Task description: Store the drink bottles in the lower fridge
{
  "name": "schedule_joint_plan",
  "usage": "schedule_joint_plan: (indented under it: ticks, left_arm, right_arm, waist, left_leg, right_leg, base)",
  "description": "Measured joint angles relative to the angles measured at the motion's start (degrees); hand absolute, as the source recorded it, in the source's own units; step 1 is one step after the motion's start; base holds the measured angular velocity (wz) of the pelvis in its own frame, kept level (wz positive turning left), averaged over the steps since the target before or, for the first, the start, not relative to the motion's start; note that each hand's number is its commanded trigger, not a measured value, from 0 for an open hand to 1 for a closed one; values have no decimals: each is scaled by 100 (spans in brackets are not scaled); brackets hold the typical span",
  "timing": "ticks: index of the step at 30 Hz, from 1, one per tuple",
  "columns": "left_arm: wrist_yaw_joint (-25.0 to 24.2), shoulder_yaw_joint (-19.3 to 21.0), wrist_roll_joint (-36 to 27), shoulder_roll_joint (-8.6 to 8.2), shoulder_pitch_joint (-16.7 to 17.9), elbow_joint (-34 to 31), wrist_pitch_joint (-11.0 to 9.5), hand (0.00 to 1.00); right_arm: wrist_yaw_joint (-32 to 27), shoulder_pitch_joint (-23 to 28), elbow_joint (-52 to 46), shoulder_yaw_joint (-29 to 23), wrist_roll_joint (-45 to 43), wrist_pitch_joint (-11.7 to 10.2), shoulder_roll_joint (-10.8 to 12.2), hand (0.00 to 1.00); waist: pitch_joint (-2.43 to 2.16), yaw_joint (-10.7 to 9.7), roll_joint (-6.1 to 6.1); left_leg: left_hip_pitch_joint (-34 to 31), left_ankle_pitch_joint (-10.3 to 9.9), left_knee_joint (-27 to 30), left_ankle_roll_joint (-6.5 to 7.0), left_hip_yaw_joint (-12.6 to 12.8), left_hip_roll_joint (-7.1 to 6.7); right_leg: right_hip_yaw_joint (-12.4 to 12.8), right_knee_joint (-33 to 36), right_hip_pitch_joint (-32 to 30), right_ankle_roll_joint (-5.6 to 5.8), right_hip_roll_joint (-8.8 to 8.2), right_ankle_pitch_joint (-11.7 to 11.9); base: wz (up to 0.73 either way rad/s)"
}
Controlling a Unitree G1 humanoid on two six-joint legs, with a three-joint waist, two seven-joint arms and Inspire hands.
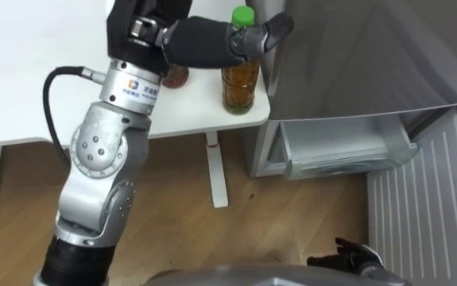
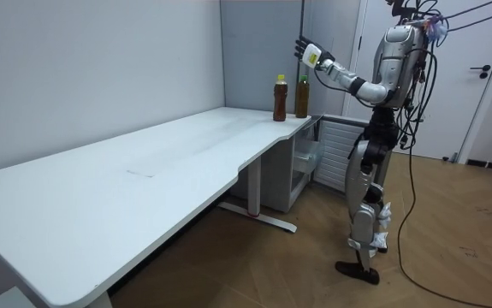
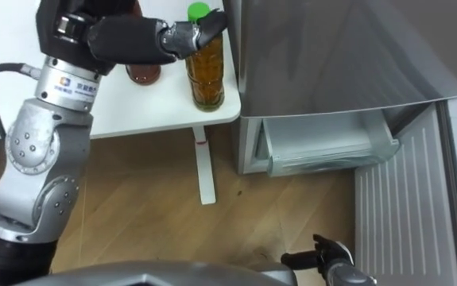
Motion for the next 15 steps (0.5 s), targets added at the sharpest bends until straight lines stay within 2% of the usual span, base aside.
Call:
schedule_joint_plan:
  ticks: [10, 15]
  left_arm:
    - [-107, -135, 1, 174, 28, 327, 39, 0]
    - [-176, -204, 0, 199, 165, 327, 38, 0]
  right_arm:
    - [-45, 4, -3, 5, -39, 6, 2, 0]
    - [-46, 1, -3, 7, -39, 6, 9, 0]
  waist:
    - [-2, 21, -4]
    - [7, 23, -33]
  left_leg:
    - [25, 8, -1, 13, 24, 5]
    - [-3, 8, -1, 13, 30, 5]
  right_leg:
    - [18, 21, 2, -2, 0, 1]
    - [17, 18, -24, -1, -1, 2]
  base:
    - [0]
    - [0]
